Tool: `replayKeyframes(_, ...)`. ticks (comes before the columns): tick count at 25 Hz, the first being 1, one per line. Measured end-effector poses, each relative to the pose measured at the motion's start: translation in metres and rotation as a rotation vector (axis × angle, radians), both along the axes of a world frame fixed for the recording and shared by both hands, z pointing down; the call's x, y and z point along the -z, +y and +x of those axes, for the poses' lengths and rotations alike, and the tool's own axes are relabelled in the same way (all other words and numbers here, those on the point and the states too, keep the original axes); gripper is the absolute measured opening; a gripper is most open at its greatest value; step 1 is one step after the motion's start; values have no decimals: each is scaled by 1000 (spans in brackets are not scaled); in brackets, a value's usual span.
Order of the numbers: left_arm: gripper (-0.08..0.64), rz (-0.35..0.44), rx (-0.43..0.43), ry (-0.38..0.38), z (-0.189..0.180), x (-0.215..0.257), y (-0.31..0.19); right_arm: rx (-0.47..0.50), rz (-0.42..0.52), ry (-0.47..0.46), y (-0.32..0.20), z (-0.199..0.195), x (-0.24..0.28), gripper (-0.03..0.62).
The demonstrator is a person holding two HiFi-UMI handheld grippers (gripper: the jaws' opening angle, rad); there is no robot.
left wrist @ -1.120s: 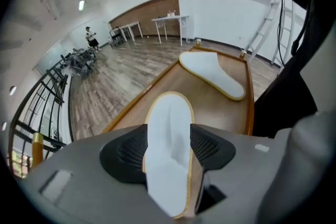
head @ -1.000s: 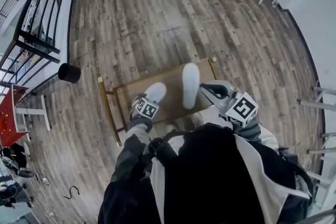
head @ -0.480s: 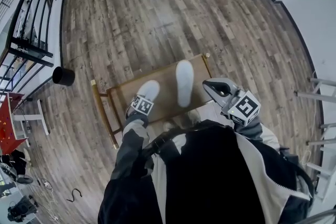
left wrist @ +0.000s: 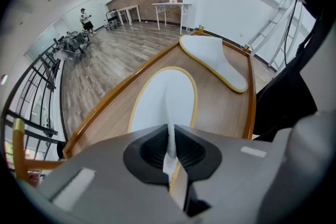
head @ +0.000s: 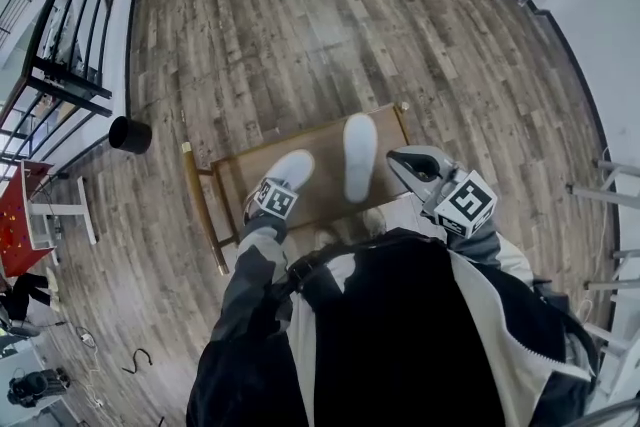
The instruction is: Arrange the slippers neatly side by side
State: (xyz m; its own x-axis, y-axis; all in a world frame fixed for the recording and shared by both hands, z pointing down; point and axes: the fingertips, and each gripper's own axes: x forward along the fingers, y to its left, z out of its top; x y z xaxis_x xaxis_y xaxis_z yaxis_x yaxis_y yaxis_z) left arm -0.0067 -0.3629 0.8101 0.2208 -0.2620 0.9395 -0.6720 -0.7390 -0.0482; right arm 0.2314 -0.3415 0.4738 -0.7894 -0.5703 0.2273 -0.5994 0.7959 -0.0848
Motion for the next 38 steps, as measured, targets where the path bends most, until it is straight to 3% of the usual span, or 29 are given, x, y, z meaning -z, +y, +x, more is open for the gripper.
replayKeyframes(6, 32, 90, 152, 97, -8, 32, -12, 34, 12, -18, 0, -9, 3, 5)
replayKeyframes(11, 32, 212, 329, 296, -2, 96, -27, 85, 19, -35, -1, -27, 4, 5)
replayKeyframes(16, 31, 421, 484, 498, -2, 187, -32, 136, 31, -51, -2, -45, 5, 5)
replayKeyframes(21, 32, 631, 545, 651, -5, 273, -12, 182, 33, -61, -3, -64, 4, 5)
replayKeyframes(24, 32, 723, 565, 677, -12, 310, 8, 214, 30, -60, 0, -75, 2, 5)
replayKeyframes(27, 32, 764, 587, 668, -17, 324, 25, 238, 29, -63, 2, -83, 0, 5)
replayKeyframes(38, 32, 765, 674, 602, -53, 303, 42, 286, 24, -58, 10, -101, -3, 5)
